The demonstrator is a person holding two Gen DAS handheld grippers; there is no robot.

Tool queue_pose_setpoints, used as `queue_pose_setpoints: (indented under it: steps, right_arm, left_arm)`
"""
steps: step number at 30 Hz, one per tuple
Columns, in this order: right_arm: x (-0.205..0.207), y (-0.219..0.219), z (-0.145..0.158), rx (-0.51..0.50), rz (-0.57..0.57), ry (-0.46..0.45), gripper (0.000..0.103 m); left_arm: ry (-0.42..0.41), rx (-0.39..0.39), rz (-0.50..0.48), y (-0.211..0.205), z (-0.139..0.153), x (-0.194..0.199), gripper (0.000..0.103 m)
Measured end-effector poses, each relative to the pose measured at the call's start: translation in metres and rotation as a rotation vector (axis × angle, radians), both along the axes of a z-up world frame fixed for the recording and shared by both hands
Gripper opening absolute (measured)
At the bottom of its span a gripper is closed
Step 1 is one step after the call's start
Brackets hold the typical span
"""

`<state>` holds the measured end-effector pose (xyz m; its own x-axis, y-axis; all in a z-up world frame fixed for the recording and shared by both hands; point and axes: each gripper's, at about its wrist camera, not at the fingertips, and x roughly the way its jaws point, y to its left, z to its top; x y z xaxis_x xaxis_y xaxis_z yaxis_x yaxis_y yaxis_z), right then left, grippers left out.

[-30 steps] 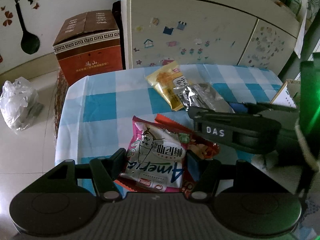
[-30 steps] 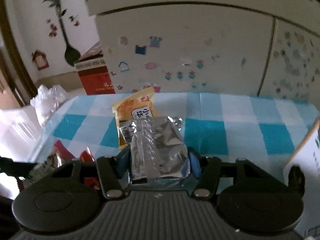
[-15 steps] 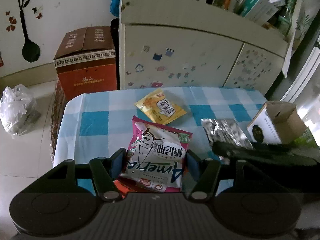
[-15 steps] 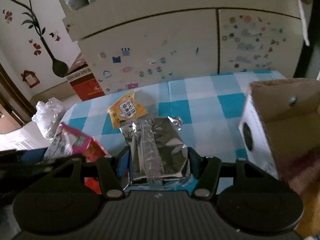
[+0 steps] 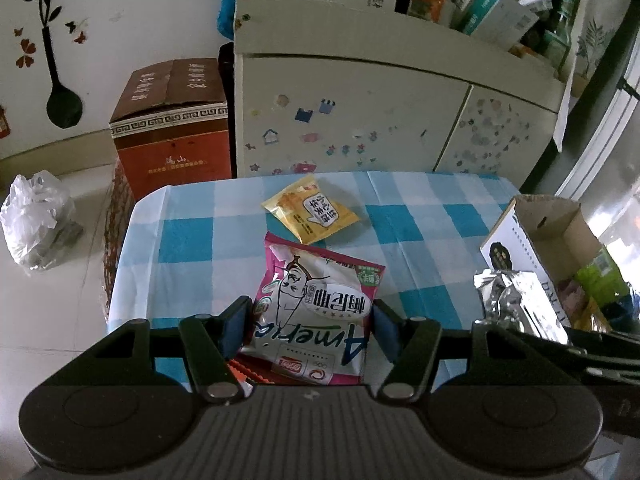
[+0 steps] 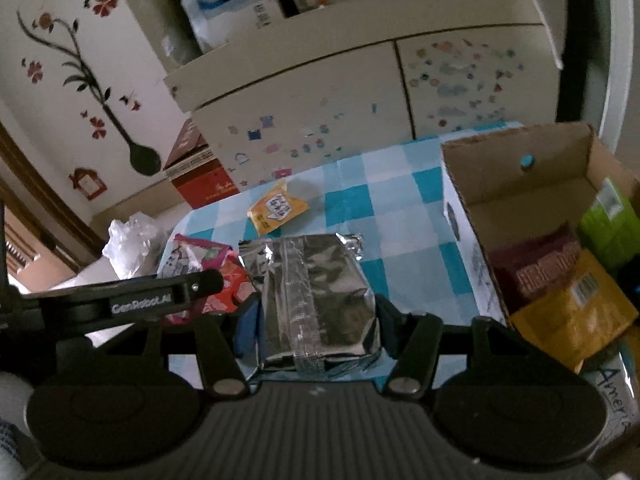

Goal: Organize snacks
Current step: 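Carry the pink packet to the box with the left tool while the right tool carries the silver packet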

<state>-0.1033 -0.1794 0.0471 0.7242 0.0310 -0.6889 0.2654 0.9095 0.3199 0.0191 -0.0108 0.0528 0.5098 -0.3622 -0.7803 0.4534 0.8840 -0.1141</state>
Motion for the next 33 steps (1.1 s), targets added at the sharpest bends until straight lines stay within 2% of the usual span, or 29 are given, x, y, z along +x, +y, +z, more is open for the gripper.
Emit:
queue_pose_setpoints:
  steps: [12,17,24,28,33]
  right_arm:
    - [0.008,0.005,-0.002,0.002,0.036,-0.003,0.060]
    - [0.001,-0.004,0.011,-0.018,0.006,-0.044,0.060]
    - [-0.016,-0.038,0.044,-0.036,-0.096,-0.151,0.060]
    - [-0.030,-0.064,0.062,-0.067,-0.176,-0.205,0.060]
    - [-0.048,-0.099,0.072,-0.014,-0.283,-0.239,0.060]
  left_arm:
    - [0.004,-0.004,0.010,-0.006,-0.004,0.000,0.069]
    - [-0.047,0.013,-0.001,-0.013,-0.002,-0.006,0.069]
    - [-0.167,0.027,-0.047,-0.031,0.007,-0.017,0.069]
    - [-0.181,0.011,-0.092,-0.043,0.008,-0.025,0.069]
    - [-0.201,-0.026,-0.139,-0.051,0.015,-0.035,0.069]
